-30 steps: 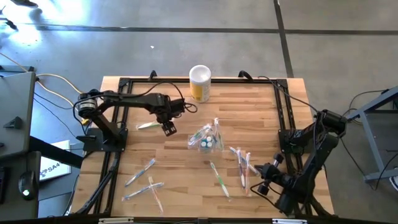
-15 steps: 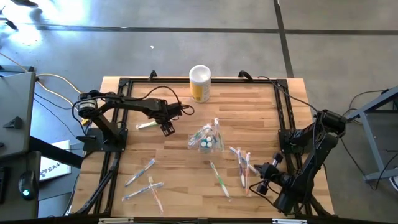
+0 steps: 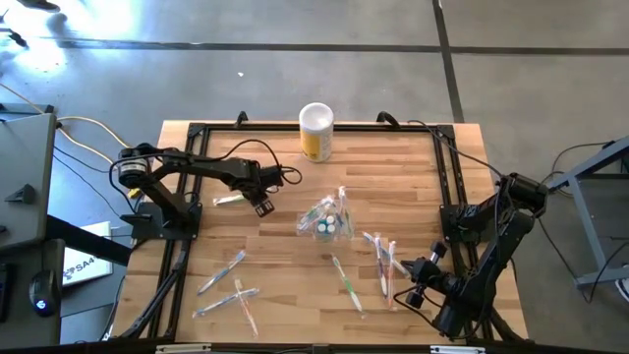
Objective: Pick & Place toothbrushing station
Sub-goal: Put the green toothbrush into the left part of the transparent organizer
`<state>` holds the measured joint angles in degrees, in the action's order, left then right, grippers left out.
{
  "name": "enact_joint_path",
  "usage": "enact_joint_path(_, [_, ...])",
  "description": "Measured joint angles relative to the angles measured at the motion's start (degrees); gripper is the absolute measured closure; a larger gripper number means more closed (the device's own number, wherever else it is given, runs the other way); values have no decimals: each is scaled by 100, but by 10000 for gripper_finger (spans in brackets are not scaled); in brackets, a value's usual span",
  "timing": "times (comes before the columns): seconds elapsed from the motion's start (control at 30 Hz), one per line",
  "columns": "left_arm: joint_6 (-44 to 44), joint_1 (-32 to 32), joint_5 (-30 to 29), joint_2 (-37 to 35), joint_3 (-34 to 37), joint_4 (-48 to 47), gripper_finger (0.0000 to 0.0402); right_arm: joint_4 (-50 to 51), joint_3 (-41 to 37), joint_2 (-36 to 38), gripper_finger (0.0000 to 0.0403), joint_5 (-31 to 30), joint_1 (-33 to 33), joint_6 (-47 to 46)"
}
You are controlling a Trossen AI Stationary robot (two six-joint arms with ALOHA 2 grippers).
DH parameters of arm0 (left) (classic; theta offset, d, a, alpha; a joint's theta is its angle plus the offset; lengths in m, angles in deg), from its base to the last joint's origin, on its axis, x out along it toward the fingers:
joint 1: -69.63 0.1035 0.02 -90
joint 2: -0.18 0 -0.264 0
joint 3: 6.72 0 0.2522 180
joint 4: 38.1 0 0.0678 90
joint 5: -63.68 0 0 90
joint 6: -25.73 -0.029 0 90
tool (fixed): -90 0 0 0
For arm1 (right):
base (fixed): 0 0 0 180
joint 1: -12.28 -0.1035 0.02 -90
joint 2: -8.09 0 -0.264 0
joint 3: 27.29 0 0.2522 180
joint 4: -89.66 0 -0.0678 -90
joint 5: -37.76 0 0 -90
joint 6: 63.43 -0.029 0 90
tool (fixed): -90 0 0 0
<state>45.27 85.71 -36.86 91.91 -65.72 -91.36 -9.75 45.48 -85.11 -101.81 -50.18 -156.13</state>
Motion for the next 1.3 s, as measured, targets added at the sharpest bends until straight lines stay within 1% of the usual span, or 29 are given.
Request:
enact_joint_path(0.07, [47, 0, 97, 4, 4, -7, 380, 0, 0, 1, 398, 1, 0, 0])
enact_joint_path(0.1, [48, 0, 123, 4, 6, -5, 388, 0, 0, 0, 398, 1, 0, 0])
enact_joint_path(0.2, [339, -114, 206, 9, 3, -23, 388, 0, 1, 0, 398, 1, 0, 2])
enact_joint_path(0.3, [441, -434, -43, 31, -151, -261, 396, 3, 2, 0, 398, 1, 0, 6])
enact_joint_path(0.37, [485, -707, -214, 50, -367, -641, 396, 3, 2, 1, 398, 1, 0, 35])
enact_joint_path(0.43, [603, -980, -239, 68, -647, -1303, 398, 3, 4, 0, 398, 1, 0, 51])
enact_joint_path(0.53, [1166, -1420, -519, 42, -1370, -1957, 399, 0, 4, 1, 398, 1, 0, 66])
enact_joint_path(0.63, [1747, -1958, -1078, 57, -2122, -3110, 400, -25, 4, -1, 398, 1, 0, 66])
enact_joint_path(0.77, [2654, -2708, -1746, 39, -3349, -4322, 400, -81, 4, -1, 398, 1, -1, 66])
enact_joint_path(0.87, [3027, -3322, -2336, 40, -4277, -4609, 401, -130, 4, 1, 398, 1, -7, 80])
enact_joint_path(0.93, [2905, -3763, -2631, 30, -4782, -4453, 401, -162, 4, 0, 398, 1, -7, 106])
enact_joint_path(1.0, [2349, -4199, -2905, 32, -5184, -3954, 401, -161, 4, 1, 398, 1, -7, 107])
enact_joint_path(1.07, [1660, -4573, -3141, -5, -5382, -3375, 401, -164, 4, 0, 398, 1, -7, 109])
enact_joint_path(1.17, [790, -4985, -3298, -98, -5345, -2212, 401, -171, 4, -1, 398, 3, -7, 109])
enact_joint_path(1.3, [-367, -5175, -3589, -126, -4860, -529, 401, -177, 4, 1, 398, 1, -7, 149])
